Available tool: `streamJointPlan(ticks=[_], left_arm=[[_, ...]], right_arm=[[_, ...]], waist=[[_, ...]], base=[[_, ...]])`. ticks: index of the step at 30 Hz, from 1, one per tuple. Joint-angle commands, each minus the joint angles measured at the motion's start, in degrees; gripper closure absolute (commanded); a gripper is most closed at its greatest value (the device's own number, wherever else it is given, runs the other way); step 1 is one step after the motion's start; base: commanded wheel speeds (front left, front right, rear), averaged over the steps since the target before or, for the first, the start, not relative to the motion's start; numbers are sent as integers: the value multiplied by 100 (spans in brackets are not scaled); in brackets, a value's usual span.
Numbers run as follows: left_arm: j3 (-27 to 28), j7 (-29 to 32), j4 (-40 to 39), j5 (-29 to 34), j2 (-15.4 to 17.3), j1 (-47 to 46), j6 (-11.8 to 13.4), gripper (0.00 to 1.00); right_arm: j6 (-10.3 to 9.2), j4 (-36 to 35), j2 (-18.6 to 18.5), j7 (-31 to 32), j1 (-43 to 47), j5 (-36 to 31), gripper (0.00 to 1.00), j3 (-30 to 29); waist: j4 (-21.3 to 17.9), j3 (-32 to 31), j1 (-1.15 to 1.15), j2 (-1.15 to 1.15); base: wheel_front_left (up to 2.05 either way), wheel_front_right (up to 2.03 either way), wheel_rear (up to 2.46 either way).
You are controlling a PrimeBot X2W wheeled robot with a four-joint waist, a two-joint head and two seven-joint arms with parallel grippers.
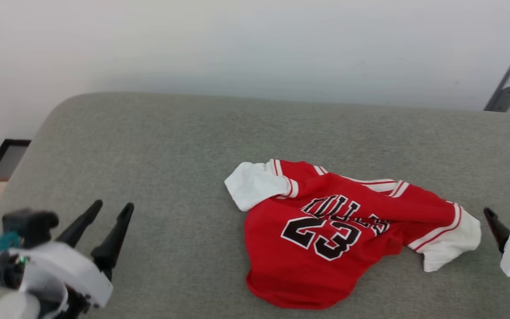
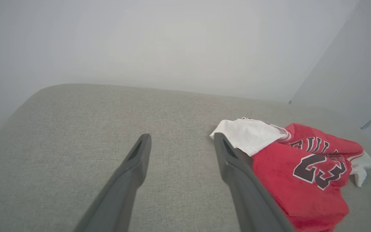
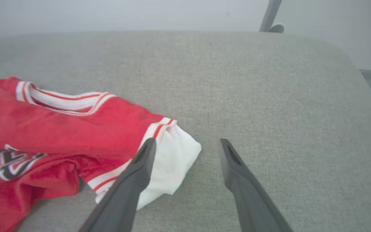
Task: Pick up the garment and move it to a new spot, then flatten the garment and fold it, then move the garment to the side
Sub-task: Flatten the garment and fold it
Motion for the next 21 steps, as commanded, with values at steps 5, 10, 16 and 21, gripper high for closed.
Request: streamJointPlan(ticks=[5, 10, 16, 21], left_arm=[[-177, 802, 35, -130, 172, -643, -102, 0], [-377, 1624, 234, -259, 204, -1356, -189, 0], [-667, 2601, 614, -431, 79, -2183, -255, 0], [-952, 3294, 999, -457, -104, -2797, -302, 0]], right_arm=[[-8, -672, 304, -591, 310, -360, 0, -355], [-8, -1268, 673, -1157, 562, -728, 0, -505], [-8, -1819, 1181, -1492, 786, -1047, 0, -557], [-8, -2093, 1435, -1507, 797, -1200, 0, -526]], waist=[[-301, -34, 0, 0], [-560, 87, 0, 0], [-854, 335, 0, 0], [-1063, 618, 0, 0]], base=[[0, 0, 0], [0, 0, 0], [0, 0, 0], [0, 0, 0]])
